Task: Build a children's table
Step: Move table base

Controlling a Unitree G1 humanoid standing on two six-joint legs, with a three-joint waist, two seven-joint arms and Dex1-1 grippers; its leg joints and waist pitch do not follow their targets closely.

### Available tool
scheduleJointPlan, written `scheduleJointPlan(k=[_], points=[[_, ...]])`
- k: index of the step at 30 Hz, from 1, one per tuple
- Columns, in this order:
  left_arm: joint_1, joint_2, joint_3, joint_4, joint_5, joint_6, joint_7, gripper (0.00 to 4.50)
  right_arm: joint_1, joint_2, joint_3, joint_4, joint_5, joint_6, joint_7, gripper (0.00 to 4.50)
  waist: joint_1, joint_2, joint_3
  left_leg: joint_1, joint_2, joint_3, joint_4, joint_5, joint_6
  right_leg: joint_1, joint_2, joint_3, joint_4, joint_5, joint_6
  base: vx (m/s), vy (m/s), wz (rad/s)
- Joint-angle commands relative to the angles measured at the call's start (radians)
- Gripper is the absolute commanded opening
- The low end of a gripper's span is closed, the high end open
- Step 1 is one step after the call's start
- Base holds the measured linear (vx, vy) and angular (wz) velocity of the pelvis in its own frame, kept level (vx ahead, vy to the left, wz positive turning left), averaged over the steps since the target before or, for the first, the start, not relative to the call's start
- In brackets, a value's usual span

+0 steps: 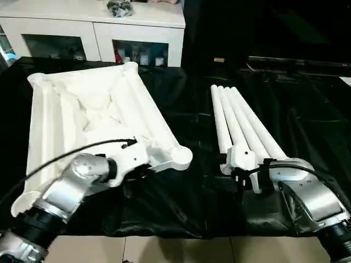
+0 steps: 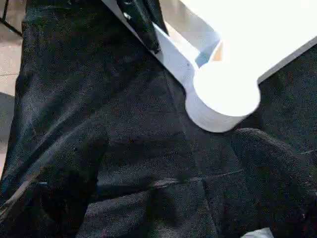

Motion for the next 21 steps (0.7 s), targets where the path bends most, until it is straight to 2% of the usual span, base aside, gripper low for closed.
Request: scheduleJointPlan(k=[1, 2, 4, 6, 12, 13, 14, 15, 16, 17, 18, 19, 20, 21], points=[[-0.012, 0.005, 0.012, 0.014, -0.006, -0.02, -0.018, 0.63, 0.001, -0.006, -0.008, -0.024, 0.003, 0.015, 0.0, 4.5, 0.005, 0.01, -0.056, 0.013, 0.061, -0.021, -0.088, -0.173, 0.018, 0.038, -0.089, 0.055, -0.07, -0.132, -0.228, 0.0, 0.0, 0.0], [-0.012, 0.004, 0.018, 0.017, -0.015, -0.023, -0.028, 0.76, 0.003, -0.007, -0.008, -0.029, 0.004, 0.018, 0.0, 4.5, 0.005, 0.013, -0.056, 0.013, 0.061, -0.02, -0.089, -0.177, 0.014, 0.038, -0.089, 0.056, -0.071, -0.136, -0.229, 0.0, 0.0, 0.0], [0.003, 0.005, 0.044, -0.014, -0.054, -0.012, -0.055, 0.95, 0.008, -0.009, -0.012, -0.043, 0.011, 0.031, 0.001, 4.5, 0.006, 0.012, -0.056, 0.014, 0.062, -0.02, -0.089, -0.178, 0.008, 0.038, -0.089, 0.056, -0.069, -0.13, -0.235, 0.0, 0.0, 0.0], [0.003, 0.005, 0.044, -0.014, -0.054, -0.012, -0.055, 0.96, 0.008, -0.009, -0.012, -0.043, 0.011, 0.031, 0.001, 4.5, 0.006, 0.011, -0.055, 0.014, 0.062, -0.02, -0.09, -0.179, 0.008, 0.038, -0.088, 0.055, -0.069, -0.127, -0.238, 0.0, 0.0, 0.0], [0.043, 0.035, 0.127, -0.141, -0.109, 0.011, -0.04, 1.09, 0.005, 0.008, -0.03, -0.054, 0.039, 0.063, -0.012, 4.5, 0.006, 0.01, -0.052, 0.013, 0.063, -0.02, -0.092, -0.192, 0.006, 0.038, -0.089, 0.056, -0.07, -0.154, -0.235, 0.0, 0.0, 0.0], [0.065, 0.031, 0.177, -0.227, -0.146, 0.075, -0.003, 1.09, -0.006, 0.03, -0.048, -0.051, 0.059, 0.102, -0.039, 4.5, 0.005, 0.011, -0.054, 0.016, 0.065, -0.02, -0.091, -0.194, -0.003, 0.039, -0.091, 0.056, -0.065, -0.154, -0.24, 0.0, 0.0, 0.0], [0.071, 0.024, 0.192, -0.264, -0.135, 0.143, 0.041, 1.09, -0.036, 0.074, -0.078, -0.015, 0.061, 0.144, -0.111, 4.5, 0.006, 0.011, -0.053, 0.015, 0.066, -0.021, -0.093, -0.192, -0.001, 0.038, -0.091, 0.056, -0.067, -0.155, -0.244, 0.0, 0.0, 0.0], [0.071, 0.024, 0.193, -0.266, -0.134, 0.147, 0.043, 1.09, -0.038, 0.077, -0.079, -0.013, 0.061, 0.146, -0.115, 4.5, 0.001, 0.008, -0.051, 0.014, 0.063, -0.02, -0.092, -0.185, -0.005, 0.035, -0.087, 0.056, -0.067, -0.158, -0.247, 0.0, 0.0, 0.0], [0.073, 0.018, 0.2, -0.284, -0.121, 0.193, 0.073, 1.09, -0.061, 0.109, -0.101, 0.015, 0.061, 0.176, -0.169, 4.5, 0.001, 0.009, -0.052, 0.014, 0.061, -0.021, -0.092, -0.183, -0.007, 0.035, -0.086, 0.054, -0.067, -0.169, -0.244, 0.0, 0.0, 0.0], [0.073, 0.018, 0.2, -0.284, -0.121, 0.193, 0.073, 1.09, -0.061, 0.109, -0.101, 0.015, 0.061, 0.176, -0.169, 4.5, -0.002, 0.009, -0.052, 0.016, 0.059, -0.019, -0.09, -0.181, -0.013, 0.033, -0.085, 0.056, -0.069, -0.18, -0.24, 0.0, 0.0, 0.0], [0.077, 0.002, 0.2, -0.292, -0.097, 0.201, 0.11, 1.09, -0.095, 0.153, -0.131, 0.062, 0.052, 0.199, -0.252, 4.5, -0.002, 0.001, -0.05, 0.015, 0.059, -0.017, -0.091, -0.18, -0.016, 0.033, -0.084, 0.057, -0.072, -0.194, -0.229, 0.0, 0.0, 0.0], [0.077, 0.002, 0.2, -0.292, -0.097, 0.201, 0.11, 1.09, -0.095, 0.153, -0.131, 0.062, 0.052, 0.199, -0.252, 4.5, 0.0, 0.005, -0.051, 0.015, 0.056, -0.019, -0.091, -0.182, -0.023, 0.033, -0.084, 0.055, -0.072, -0.217, -0.219, 0.0, 0.0, 0.0], [0.082, -0.042, 0.212, -0.291, -0.084, 0.189, 0.171, 1.09, -0.134, 0.202, -0.168, 0.119, 0.041, 0.225, -0.356, 4.5, 0.003, 0.007, -0.051, 0.018, 0.057, -0.017, -0.09, -0.182, -0.026, 0.032, -0.084, 0.056, -0.074, -0.219, -0.212, 0.0, 0.0, 0.0], [0.086, -0.087, 0.22, -0.292, -0.077, 0.184, 0.222, 1.09, -0.167, 0.238, -0.2, 0.168, 0.033, 0.242, -0.442, 4.5, -0.006, -0.003, -0.05, 0.014, 0.057, -0.015, -0.091, -0.167, -0.032, 0.029, -0.083, 0.058, -0.073, -0.201, -0.217, 0.0, 0.0, 0.0]])
